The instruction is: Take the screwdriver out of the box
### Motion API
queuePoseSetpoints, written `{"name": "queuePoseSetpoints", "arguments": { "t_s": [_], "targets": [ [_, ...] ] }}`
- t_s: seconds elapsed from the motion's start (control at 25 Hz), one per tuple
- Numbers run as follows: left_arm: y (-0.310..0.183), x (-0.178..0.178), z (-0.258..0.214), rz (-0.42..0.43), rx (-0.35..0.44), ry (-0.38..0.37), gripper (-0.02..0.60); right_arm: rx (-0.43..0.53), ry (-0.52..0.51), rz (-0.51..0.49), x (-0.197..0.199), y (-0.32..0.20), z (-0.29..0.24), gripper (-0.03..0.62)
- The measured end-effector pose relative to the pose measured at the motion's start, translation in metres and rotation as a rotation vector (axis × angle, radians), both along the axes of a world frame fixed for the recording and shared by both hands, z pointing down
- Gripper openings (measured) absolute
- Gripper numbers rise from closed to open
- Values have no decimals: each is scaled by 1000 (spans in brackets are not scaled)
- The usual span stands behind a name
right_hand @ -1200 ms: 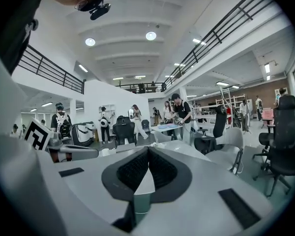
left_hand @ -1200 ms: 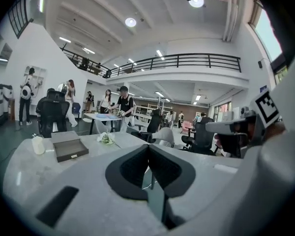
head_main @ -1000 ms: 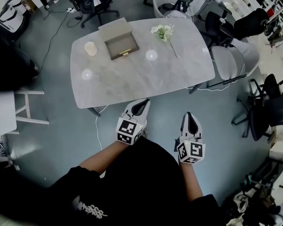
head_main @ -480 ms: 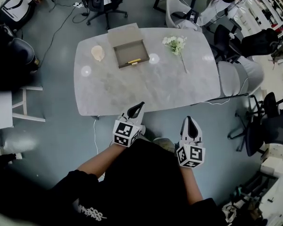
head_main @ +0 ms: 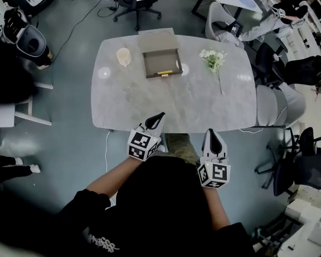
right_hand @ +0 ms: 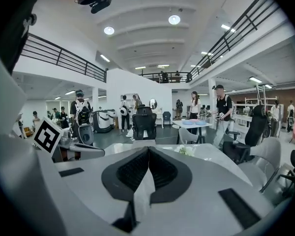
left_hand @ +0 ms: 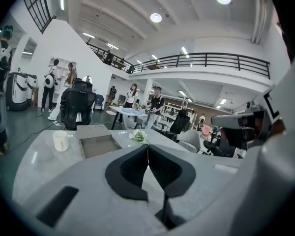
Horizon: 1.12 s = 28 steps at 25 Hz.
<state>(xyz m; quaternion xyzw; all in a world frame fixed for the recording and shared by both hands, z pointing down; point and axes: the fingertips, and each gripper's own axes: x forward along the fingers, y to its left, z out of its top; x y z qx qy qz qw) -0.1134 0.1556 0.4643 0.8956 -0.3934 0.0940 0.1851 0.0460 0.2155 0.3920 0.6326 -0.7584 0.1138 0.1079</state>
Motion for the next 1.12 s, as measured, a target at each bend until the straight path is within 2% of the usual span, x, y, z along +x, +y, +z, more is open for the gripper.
{"name": "queuePoseSetpoints", "arguments": {
  "t_s": [0.24, 0.32, 0.44, 0.8, 0.96, 1.12],
  "targets": [
    [-52, -2, 16, -50, -11, -60, 17, -5, -45, -75, -6, -56, 13, 12],
    [-77, 0, 23, -49, -19, -106, 17, -17, -71, -94, -3, -81, 18, 12],
    [-118, 8, 40, -29, -65, -192, 17, -61, -129, -111, 6, -119, 30, 12],
    [-233, 11, 103, 17, -146, -326, 18, -140, -204, -146, 19, -208, 67, 12],
    [-269, 14, 136, 84, -169, -403, 18, -169, -214, -165, 19, -230, 80, 12],
    [-291, 10, 173, 143, -255, -484, 20, -210, -219, -178, 21, -239, 95, 12]
  ]
}}
